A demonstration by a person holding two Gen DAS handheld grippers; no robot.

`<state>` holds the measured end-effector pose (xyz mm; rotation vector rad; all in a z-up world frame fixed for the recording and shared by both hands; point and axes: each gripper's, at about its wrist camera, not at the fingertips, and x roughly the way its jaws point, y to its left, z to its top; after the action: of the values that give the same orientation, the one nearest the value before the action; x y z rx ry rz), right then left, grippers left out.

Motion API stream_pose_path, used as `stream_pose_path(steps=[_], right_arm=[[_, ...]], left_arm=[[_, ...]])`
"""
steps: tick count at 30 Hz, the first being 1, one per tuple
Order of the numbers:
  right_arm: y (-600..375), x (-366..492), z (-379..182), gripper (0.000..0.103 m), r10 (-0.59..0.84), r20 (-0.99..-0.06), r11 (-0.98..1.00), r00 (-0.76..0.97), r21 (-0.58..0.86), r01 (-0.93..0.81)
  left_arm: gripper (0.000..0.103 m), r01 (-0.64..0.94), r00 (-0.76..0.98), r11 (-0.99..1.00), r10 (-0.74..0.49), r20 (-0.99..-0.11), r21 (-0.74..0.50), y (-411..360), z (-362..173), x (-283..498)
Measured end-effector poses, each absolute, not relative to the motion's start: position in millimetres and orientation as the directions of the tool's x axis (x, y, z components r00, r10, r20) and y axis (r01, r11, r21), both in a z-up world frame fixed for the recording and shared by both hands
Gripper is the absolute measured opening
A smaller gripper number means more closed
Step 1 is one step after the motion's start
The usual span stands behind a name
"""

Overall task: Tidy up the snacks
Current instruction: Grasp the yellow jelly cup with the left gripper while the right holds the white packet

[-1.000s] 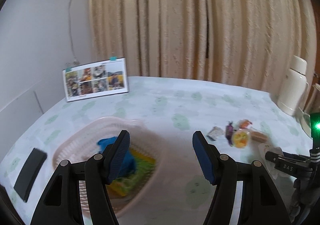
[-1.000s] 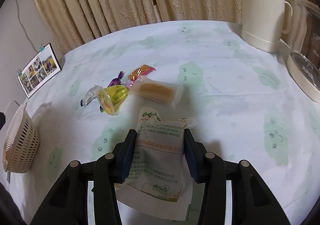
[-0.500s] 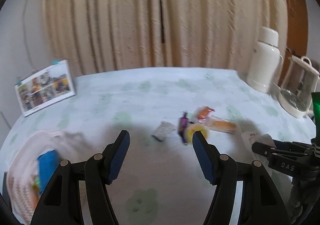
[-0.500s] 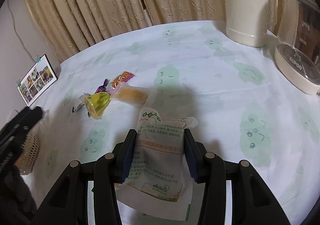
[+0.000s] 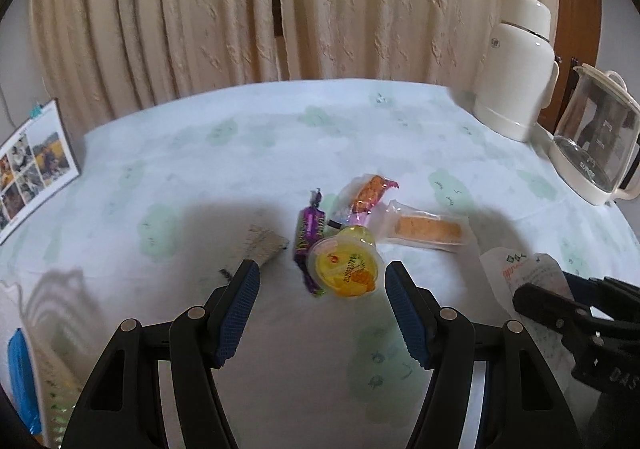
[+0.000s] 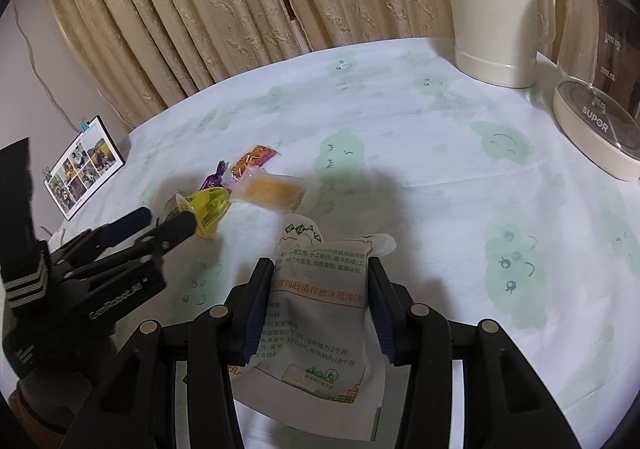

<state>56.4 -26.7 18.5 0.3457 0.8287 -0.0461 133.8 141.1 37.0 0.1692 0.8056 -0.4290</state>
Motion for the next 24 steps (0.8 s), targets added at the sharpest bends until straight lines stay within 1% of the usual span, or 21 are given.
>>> stream_pose_path(steps=[8, 10, 11, 12, 24], right_arm=[[-25.0, 56.9, 19.2, 0.043, 0.103, -0.728, 0.941, 0.678, 0.291, 0.170], [-24.7, 56.8, 19.2, 0.043, 0.102, -0.728, 0.942, 0.678, 0.291, 0.171], [-24.7, 56.8, 19.2, 0.043, 0.101, -0.728, 0.942, 0.678, 0.290, 0.171], [-24.6, 56.9, 19.2, 0.043, 0.101, -0.728, 0.942, 0.678, 0.290, 0.171], [-24.3, 56.7, 20.1, 0.043, 0.097, -0.724, 0.940, 0.683, 0.292, 0.175]], left_arm=[[0.066, 0.452, 0.588, 0.892, -0.311, -0.747, -0.015, 126.8, 27.1, 145.0], [0.060, 0.451, 0.588, 0.892, -0.311, -0.747, -0.015, 125.3, 26.5, 146.1], [0.051, 0.453, 0.583, 0.892, -0.311, -0.751, -0.018, 124.4, 25.2, 146.9], [0.047, 0.454, 0.580, 0.891, -0.313, -0.752, -0.021, 124.1, 24.9, 147.2], [0.046, 0.441, 0.600, 0.896, -0.328, -0.729, -0.040, 131.6, 31.7, 137.9]])
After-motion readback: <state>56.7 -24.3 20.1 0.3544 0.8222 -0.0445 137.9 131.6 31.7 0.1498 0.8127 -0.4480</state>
